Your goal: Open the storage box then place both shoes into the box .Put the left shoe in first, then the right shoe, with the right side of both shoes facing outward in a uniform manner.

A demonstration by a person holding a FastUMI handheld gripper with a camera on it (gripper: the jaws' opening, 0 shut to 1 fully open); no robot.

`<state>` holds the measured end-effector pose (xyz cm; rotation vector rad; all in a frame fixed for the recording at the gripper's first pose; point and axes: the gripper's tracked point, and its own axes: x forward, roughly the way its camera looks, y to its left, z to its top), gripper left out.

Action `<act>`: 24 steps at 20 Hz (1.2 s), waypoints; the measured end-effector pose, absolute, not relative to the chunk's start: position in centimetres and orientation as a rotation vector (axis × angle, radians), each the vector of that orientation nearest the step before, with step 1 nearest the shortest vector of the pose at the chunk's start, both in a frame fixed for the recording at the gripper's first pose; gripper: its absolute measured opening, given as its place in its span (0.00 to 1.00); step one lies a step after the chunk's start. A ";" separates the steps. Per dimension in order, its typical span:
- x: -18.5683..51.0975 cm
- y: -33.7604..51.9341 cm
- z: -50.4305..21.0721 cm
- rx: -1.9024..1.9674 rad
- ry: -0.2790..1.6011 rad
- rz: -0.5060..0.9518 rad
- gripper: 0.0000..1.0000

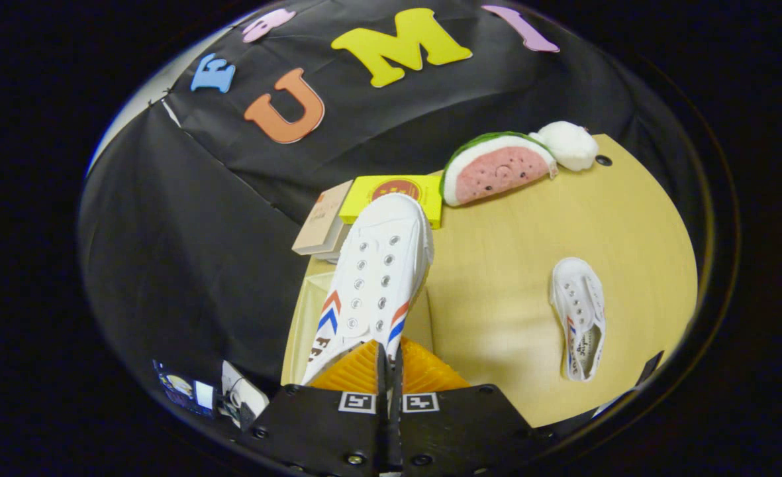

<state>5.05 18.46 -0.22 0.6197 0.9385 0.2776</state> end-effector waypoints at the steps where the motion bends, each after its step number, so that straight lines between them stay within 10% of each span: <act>1: 5.5 20.0 0.2 0.613 0.938 0.287 0.00; 24: 3.9 35.0 -9.5 0.405 1.087 0.308 0.00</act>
